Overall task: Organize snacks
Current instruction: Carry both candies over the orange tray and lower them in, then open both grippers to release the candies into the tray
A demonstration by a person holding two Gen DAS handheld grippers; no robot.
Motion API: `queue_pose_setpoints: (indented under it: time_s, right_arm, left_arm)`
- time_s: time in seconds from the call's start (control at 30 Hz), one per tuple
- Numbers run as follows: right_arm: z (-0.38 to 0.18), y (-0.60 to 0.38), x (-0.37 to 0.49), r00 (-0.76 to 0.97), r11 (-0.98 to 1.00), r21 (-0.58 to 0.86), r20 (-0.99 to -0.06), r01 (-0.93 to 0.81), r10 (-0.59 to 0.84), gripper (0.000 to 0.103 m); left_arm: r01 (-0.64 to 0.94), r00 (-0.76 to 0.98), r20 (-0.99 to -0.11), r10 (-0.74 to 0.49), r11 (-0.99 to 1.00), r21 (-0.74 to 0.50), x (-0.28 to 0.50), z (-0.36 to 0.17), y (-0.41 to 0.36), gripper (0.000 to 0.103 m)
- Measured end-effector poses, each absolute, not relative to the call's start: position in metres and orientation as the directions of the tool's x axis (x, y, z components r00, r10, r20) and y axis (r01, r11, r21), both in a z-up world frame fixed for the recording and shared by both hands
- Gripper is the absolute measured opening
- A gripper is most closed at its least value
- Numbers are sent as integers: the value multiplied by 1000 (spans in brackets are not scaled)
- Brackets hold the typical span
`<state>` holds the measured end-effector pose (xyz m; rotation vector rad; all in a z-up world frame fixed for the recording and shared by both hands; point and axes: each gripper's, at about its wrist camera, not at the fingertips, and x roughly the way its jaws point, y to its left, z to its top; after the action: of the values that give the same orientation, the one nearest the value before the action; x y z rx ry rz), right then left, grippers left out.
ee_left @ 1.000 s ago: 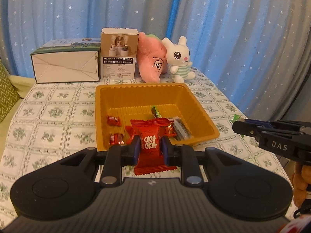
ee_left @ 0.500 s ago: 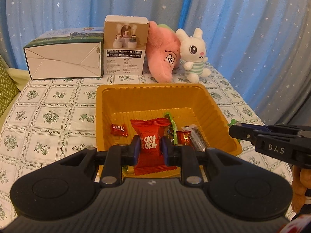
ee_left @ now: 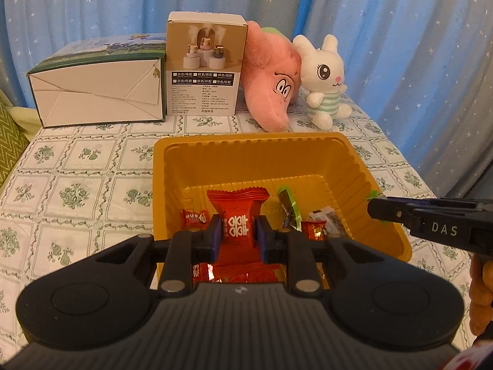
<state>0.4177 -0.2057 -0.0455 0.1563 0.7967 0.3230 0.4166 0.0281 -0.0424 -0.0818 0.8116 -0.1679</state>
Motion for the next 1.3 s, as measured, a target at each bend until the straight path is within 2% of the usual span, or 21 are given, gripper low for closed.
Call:
queue_pose_setpoints:
  time_s: [0.43, 0.5, 0.53, 0.57, 0.73, 1.0, 1.3]
  right_arm:
    - [-53, -200, 447, 646, 932, 288, -673, -220, 360, 22]
    - [-55, -199, 449, 643, 931, 296, -674, -216, 363, 22]
    - [-56, -199, 449, 643, 930, 298, -674, -215, 364, 22]
    - [-57, -199, 450, 642, 930, 299, -674, -214, 365, 22]
    - [-62, -200, 450, 636, 931, 300, -681, -210, 363, 22]
    - [-58, -205, 455, 629, 921, 341, -678, -190, 380, 22]
    - [-57, -208, 470, 625, 919, 360, -684, -161, 378, 22]
  left_arm:
    - [135, 662, -718, -216, 976, -170, 457, -55, 28, 21]
    - [132, 656, -715, -242, 970, -207, 462, -58, 30, 26]
    - [122, 655, -718, -234, 971, -204, 463, -59, 30, 35]
    - [114, 664, -715, -219, 975, -193, 463, -58, 30, 38]
    - [114, 669, -712, -212, 977, -183, 458, -57, 34, 38]
    - [152, 677, -715, -177, 983, -100, 447, -55, 29, 38]
    - [156, 679, -712, -178, 983, -97, 445, -55, 30, 38]
